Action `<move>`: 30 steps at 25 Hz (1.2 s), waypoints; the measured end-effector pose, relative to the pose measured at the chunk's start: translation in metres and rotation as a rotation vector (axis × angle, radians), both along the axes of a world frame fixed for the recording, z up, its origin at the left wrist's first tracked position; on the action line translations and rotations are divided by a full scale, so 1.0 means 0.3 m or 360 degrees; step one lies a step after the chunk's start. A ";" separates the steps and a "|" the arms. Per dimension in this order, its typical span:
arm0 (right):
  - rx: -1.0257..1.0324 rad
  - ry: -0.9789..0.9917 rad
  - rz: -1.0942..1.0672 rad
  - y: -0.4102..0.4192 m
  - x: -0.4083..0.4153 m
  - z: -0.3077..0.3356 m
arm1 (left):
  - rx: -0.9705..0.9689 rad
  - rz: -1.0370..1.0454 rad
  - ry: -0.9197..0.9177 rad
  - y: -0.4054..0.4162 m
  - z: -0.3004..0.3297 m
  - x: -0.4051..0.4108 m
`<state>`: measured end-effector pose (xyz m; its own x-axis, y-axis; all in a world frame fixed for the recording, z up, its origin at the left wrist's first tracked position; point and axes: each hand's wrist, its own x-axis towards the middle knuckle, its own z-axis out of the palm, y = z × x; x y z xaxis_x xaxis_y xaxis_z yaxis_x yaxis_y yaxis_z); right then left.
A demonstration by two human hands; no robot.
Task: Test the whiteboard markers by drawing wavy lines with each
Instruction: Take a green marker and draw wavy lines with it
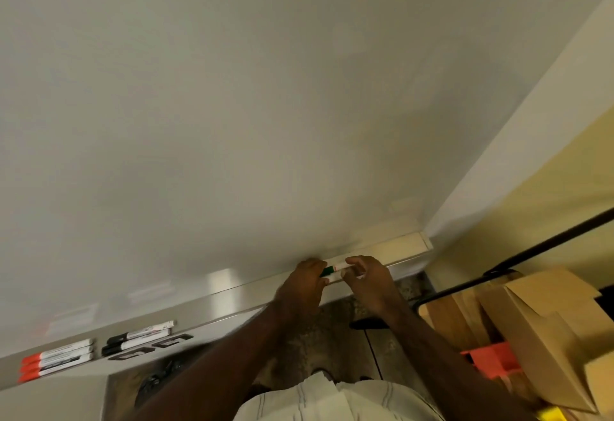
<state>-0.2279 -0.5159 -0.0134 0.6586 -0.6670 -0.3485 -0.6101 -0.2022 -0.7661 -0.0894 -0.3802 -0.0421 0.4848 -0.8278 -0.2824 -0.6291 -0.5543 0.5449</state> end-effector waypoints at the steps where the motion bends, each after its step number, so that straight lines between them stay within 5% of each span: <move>1: -0.0021 -0.0009 0.0008 -0.005 -0.014 -0.002 | 0.0032 -0.0019 -0.0060 -0.019 -0.005 -0.004; 12: 0.0111 -0.0061 -0.0097 -0.053 -0.106 0.019 | 0.0049 -0.0014 -0.0312 -0.086 -0.003 -0.063; 23: 0.0888 -0.0280 -0.0746 0.026 -0.012 0.219 | -0.0666 0.0321 0.0016 -0.016 0.235 -0.061; 30: 0.1246 -0.0343 -0.0624 0.106 0.061 0.330 | -0.0906 0.0371 0.0353 0.083 0.405 -0.055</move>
